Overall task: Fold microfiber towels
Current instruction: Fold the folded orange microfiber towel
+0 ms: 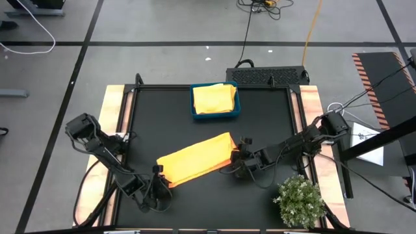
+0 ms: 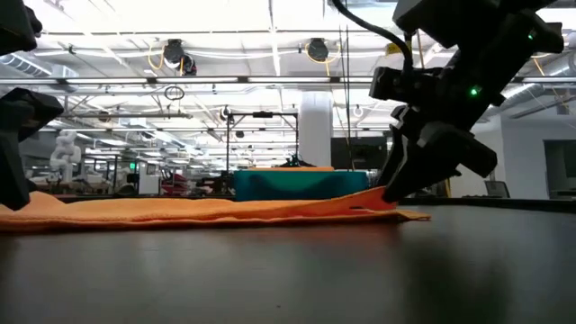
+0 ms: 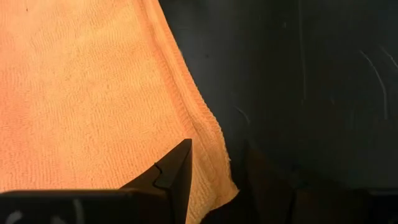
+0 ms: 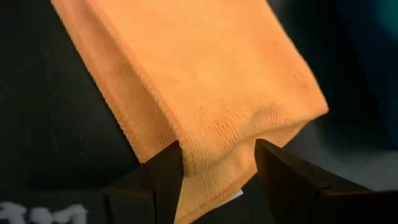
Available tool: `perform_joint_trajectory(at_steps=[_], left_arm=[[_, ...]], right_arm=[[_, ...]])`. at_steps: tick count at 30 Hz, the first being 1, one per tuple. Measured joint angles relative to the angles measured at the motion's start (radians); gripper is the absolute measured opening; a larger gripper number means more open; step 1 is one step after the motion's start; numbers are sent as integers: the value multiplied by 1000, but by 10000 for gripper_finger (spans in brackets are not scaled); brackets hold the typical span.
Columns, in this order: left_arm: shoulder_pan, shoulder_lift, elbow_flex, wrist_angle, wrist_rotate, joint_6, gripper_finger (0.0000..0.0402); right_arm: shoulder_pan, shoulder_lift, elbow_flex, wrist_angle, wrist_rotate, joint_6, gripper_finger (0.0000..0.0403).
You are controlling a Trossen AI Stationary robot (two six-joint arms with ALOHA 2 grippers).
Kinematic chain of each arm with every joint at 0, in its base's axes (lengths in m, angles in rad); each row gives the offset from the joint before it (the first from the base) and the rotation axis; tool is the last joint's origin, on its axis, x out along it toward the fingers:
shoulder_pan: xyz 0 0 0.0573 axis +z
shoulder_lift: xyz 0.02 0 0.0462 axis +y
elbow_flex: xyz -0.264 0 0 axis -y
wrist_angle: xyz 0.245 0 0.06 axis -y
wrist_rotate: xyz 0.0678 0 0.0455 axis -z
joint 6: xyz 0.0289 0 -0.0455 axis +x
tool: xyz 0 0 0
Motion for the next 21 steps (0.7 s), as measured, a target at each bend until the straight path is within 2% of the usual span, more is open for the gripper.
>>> perform_joint_trajectory(at_steps=[8, 16, 21], left_arm=[[0, 0, 0, -7, 3, -1, 145], [0, 0, 0, -7, 4, -6, 145], [0, -1, 0, -7, 5, -3, 145]], right_arm=[[-18, -17, 0, -6, 18, 37, 159], [-35, -17, 0, -35, -61, 66, 124], [-35, -17, 0, -102, -63, 65, 63]])
